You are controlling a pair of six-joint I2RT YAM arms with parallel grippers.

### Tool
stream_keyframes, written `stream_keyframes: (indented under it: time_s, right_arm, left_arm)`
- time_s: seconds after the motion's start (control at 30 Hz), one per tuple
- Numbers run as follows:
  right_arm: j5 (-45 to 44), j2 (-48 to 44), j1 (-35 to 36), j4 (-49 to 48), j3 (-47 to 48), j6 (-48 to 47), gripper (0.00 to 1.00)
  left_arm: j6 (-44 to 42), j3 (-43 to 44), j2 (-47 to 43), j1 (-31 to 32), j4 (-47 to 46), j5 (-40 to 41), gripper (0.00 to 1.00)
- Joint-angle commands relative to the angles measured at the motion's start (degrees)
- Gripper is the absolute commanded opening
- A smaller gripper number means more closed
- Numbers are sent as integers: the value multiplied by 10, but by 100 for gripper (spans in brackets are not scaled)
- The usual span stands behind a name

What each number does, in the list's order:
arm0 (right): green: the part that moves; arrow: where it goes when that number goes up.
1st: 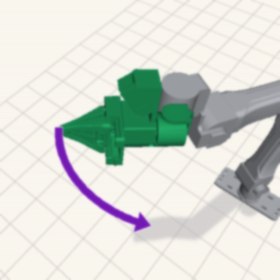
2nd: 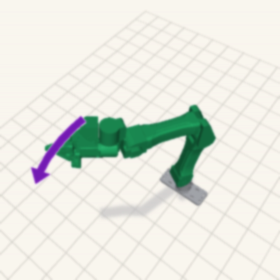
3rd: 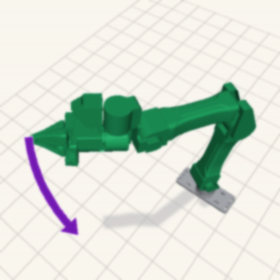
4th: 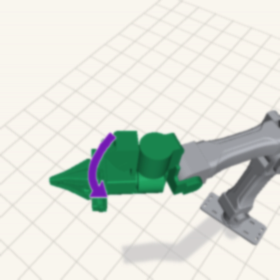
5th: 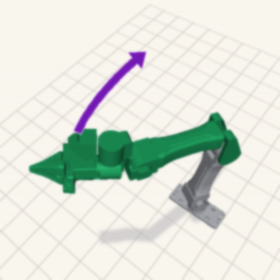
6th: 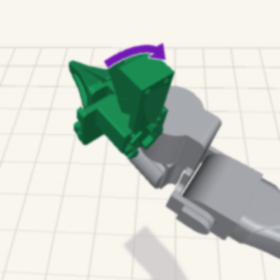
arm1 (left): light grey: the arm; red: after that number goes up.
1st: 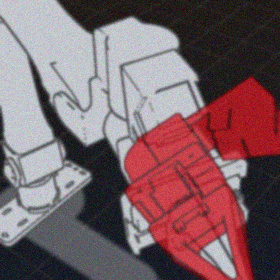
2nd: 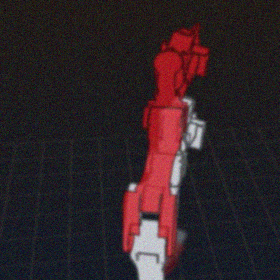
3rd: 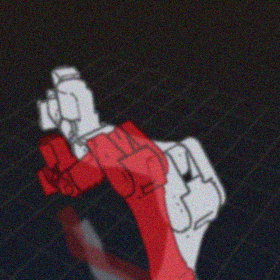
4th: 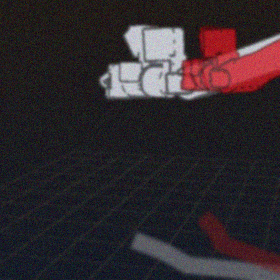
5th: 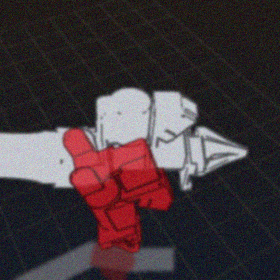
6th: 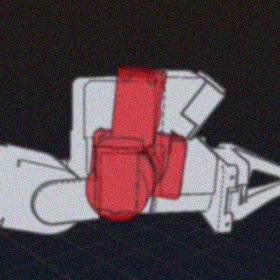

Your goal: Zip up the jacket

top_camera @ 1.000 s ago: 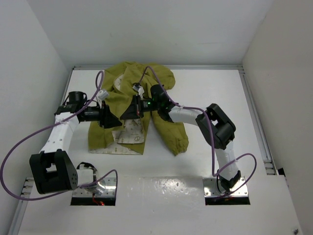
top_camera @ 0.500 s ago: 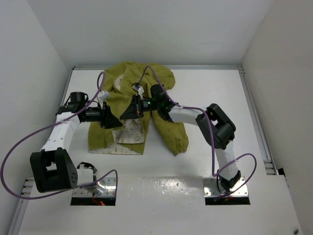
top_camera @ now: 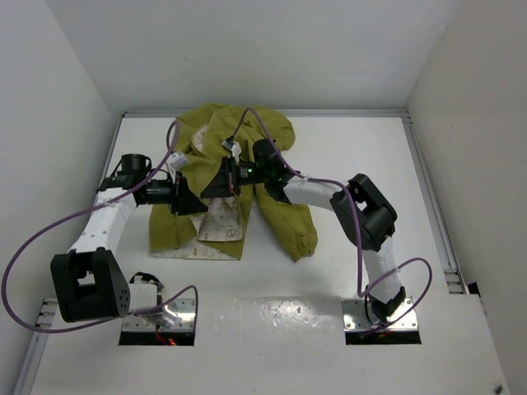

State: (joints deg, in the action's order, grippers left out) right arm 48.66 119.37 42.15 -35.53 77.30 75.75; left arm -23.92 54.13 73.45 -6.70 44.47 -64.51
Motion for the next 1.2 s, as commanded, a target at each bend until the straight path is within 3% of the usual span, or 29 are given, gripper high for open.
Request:
stream_keyframes:
  time_s: [0.0,0.17,0.37,0.43,0.47,0.5,0.57,0.6,0.7,0.73,0.8,0.97,1.07,1.17]
  right_arm:
    - [9,-8,3,-33,22,5,0]
    - [8,-8,1,-34,15,-1,0]
    - [7,-6,-4,-29,19,-4,0]
    - [6,-6,-4,-28,21,-10,0]
    - [6,-8,-7,-27,20,-13,0]
    - [6,-11,-8,-28,15,-16,3]
    - [3,-17,-15,-24,9,-19,21]
    - [2,-25,-20,-16,-6,-25,42]
    - [0,-55,-51,3,-49,-45,56]
    - [0,-73,-72,9,-57,-49,56]
    - [0,-91,-101,47,-95,-81,56]
    - [-22,-174,-110,273,-186,-239,42]
    - [-81,-198,-72,407,-187,-358,42]
    - [-140,-195,-41,469,-174,-426,49]
  left_arm:
    - [-10,0,0,6,-3,-32,30]
    - [-10,-5,-10,1,-3,-37,28]
    - [-15,-5,-16,1,-3,-37,18]
    - [-15,-5,-23,-4,-3,-37,14]
    - [-20,-10,-23,-11,-3,-37,6]
    - [-20,-10,-30,-11,-3,-37,3]
    - [-20,-10,-30,-17,-3,-42,1]
    - [-20,-10,-30,-23,-3,-42,1]
    - [-25,-10,-30,-34,-3,-42,0]
    - [-25,-10,-30,-34,-3,-42,0]
    - [-31,-16,-23,-46,-3,-42,0]
    - [-43,-16,-17,-57,-3,-42,0]
    - [-43,-16,-17,-63,-3,-37,0]
    - [-43,-16,-23,-68,-8,-32,0]
